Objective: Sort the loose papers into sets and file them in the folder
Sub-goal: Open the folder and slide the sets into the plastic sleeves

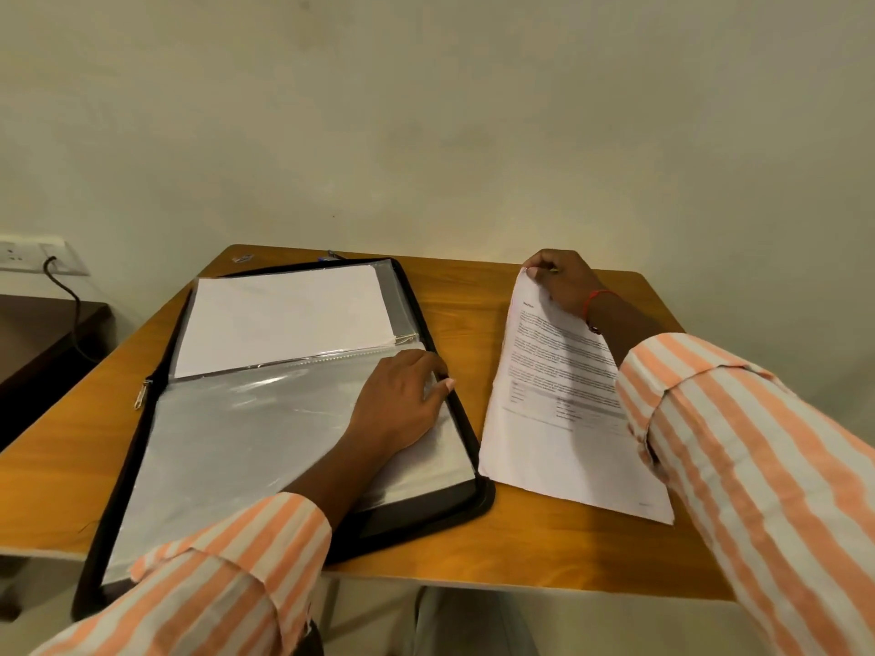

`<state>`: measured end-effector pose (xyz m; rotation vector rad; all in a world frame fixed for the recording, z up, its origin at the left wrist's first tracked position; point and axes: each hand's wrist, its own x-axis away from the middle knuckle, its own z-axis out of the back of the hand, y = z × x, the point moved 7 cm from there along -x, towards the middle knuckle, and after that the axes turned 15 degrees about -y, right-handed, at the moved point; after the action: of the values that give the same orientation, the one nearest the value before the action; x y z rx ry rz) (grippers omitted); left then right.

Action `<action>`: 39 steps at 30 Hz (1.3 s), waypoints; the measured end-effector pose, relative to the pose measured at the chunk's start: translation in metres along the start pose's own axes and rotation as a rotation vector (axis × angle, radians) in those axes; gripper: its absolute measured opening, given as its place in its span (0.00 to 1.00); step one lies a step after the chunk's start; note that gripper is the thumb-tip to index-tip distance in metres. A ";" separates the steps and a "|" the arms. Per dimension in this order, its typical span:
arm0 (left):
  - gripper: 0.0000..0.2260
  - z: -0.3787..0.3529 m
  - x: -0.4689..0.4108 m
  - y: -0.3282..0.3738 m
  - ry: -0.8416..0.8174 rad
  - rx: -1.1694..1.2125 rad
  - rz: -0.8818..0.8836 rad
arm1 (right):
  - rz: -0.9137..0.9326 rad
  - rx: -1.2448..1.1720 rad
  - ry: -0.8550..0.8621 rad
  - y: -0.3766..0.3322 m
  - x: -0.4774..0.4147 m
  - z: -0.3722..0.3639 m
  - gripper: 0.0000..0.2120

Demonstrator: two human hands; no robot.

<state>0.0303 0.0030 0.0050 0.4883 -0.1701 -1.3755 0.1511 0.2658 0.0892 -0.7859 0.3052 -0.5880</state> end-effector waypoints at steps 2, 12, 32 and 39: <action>0.26 0.004 -0.001 0.006 -0.028 0.177 0.042 | 0.024 -0.015 -0.018 -0.010 0.001 -0.006 0.08; 0.14 -0.025 -0.028 0.058 -0.213 0.938 0.179 | 0.055 0.063 -0.085 -0.051 0.002 -0.014 0.10; 0.07 0.043 0.010 -0.041 0.196 0.501 0.407 | -0.364 -0.382 -0.235 0.072 0.101 0.013 0.17; 0.14 0.014 0.030 -0.028 -0.057 -0.001 0.106 | -0.324 -0.449 0.229 0.100 0.149 0.031 0.18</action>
<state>0.0055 -0.0320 0.0009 0.4338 -0.2383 -1.2866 0.3228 0.2507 0.0301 -1.2163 0.5367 -0.9349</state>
